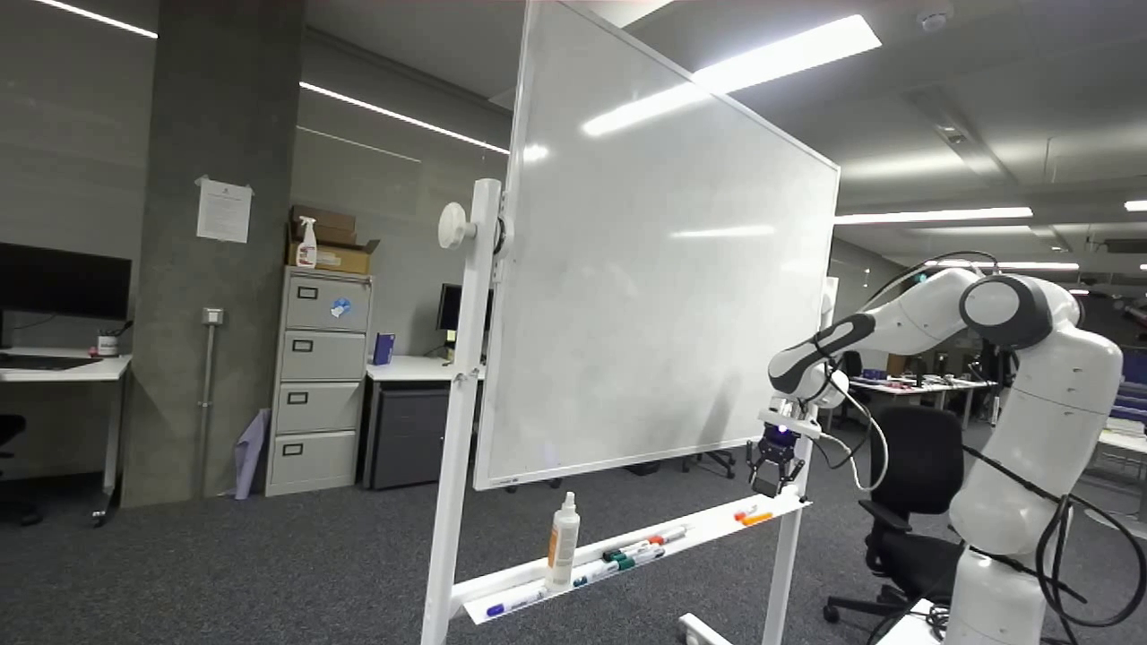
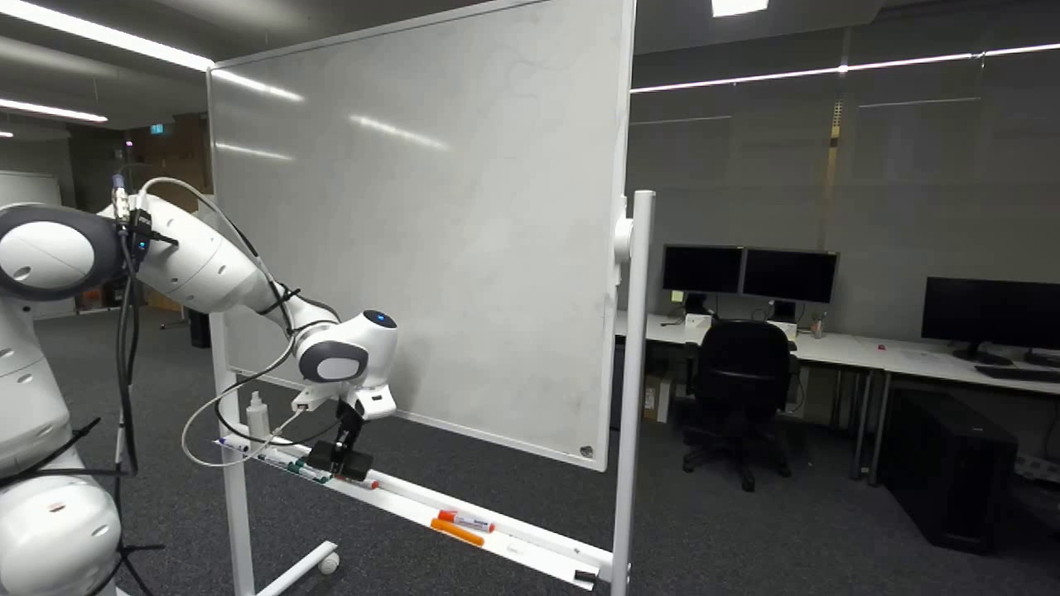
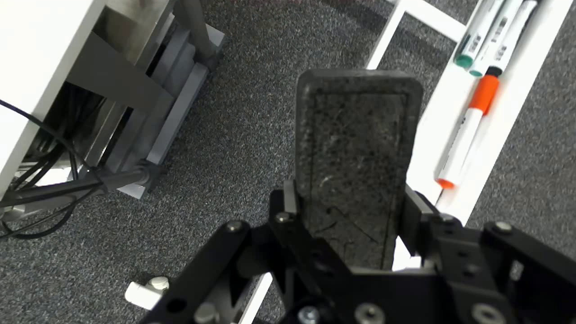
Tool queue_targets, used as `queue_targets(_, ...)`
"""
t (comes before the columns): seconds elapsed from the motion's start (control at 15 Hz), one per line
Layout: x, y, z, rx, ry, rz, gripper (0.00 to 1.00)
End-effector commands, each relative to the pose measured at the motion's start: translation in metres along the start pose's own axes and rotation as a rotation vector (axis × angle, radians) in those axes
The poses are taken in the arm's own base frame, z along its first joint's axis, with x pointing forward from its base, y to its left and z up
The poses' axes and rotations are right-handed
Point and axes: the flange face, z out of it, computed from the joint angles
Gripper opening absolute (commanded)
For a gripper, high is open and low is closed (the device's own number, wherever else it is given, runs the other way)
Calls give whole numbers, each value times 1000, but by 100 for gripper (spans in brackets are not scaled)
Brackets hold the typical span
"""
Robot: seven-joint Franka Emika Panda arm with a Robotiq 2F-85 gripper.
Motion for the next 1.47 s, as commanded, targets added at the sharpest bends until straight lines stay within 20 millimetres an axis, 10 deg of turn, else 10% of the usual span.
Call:
queue_targets(0.0, 5, 1, 15, 35, 77, 106, 30)
queue_targets(1.4, 26, -13, 60, 145, 264, 101, 30)
